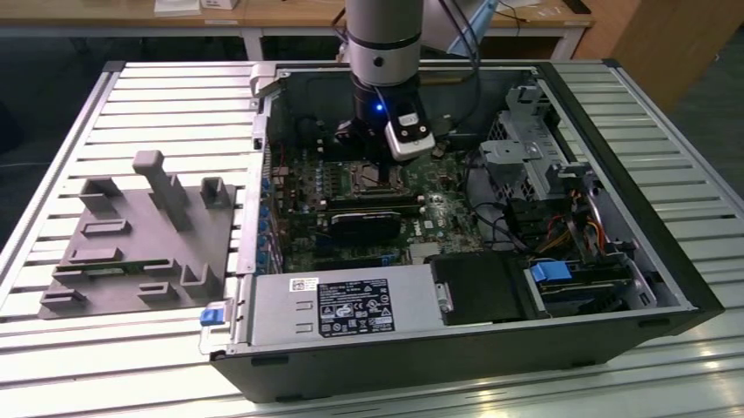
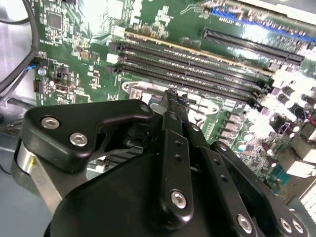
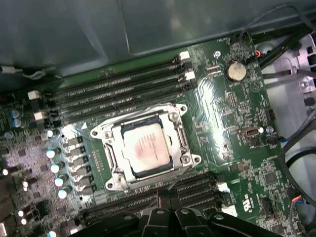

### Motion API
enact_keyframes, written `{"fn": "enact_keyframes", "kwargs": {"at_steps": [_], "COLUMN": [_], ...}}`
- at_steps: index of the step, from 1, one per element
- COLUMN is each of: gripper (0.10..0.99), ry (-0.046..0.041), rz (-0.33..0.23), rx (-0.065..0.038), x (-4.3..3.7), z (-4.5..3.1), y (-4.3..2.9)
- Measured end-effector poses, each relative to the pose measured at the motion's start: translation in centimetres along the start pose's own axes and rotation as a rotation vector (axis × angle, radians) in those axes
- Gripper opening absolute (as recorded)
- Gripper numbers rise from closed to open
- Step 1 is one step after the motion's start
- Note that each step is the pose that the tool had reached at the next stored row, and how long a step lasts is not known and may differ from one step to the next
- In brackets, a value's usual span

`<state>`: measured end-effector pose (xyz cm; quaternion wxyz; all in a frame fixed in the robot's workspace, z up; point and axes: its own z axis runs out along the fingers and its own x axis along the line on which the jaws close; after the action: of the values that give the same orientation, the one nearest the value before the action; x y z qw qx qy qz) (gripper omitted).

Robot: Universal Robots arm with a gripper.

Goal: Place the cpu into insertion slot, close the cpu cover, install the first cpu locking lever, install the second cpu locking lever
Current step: 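Install the second cpu locking lever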

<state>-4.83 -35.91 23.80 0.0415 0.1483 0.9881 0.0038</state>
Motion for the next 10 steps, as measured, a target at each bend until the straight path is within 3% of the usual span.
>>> {"fn": "enact_keyframes", "kwargs": {"at_steps": [6,10], "gripper": [0.102,0.102], "ry": [0.0006,0.0031], "rz": [-0.019,-0.039], "rx": [-0.002,-0.011], "x": [0.41,0.97], "z": [0.20,0.39], "y": [-0.72,-1.00]}}
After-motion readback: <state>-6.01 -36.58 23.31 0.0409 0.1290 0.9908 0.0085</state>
